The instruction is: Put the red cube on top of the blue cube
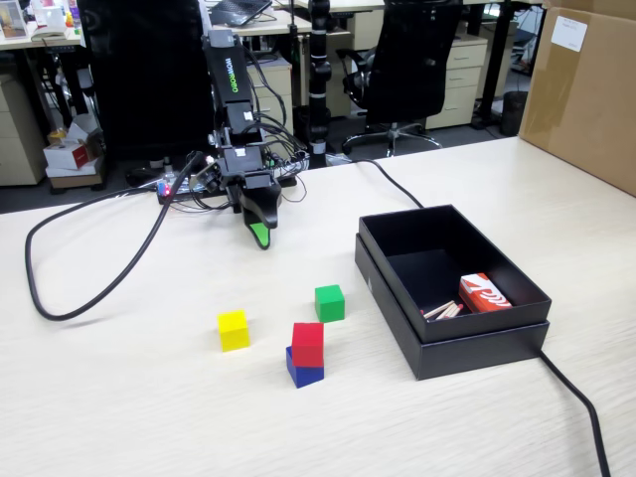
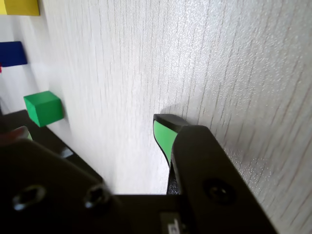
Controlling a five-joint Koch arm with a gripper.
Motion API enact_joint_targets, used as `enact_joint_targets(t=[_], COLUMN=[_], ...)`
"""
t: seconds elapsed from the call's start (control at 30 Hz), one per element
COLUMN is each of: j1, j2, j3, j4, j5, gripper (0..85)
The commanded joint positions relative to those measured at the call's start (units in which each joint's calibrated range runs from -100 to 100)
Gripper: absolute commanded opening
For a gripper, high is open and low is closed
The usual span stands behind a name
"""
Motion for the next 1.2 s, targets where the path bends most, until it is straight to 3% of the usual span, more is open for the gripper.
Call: enact_joint_targets(t=[0.0,1.17], j1=[-0.05,-0.39], j2=[0.27,-2.94], j3=[-4.61,-7.06], j4=[4.44,5.3], j5=[-1.56,-1.66], gripper=[50.1,48.8])
